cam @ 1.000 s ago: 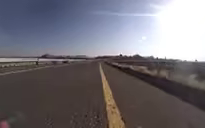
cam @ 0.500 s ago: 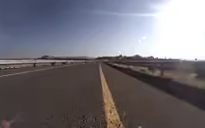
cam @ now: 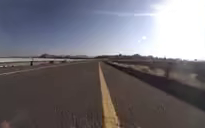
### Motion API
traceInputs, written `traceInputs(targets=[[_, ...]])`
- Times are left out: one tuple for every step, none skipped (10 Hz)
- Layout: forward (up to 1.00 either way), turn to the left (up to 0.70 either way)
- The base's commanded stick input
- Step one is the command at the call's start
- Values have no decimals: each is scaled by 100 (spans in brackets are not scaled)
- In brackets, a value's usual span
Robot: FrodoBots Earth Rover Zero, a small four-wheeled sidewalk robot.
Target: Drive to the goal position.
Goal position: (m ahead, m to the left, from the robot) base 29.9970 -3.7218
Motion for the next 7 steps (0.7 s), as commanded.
traceInputs(targets=[[70, 0], [70, 0], [70, 0], [70, 0], [70, 0], [70, 0], [70, 0]])
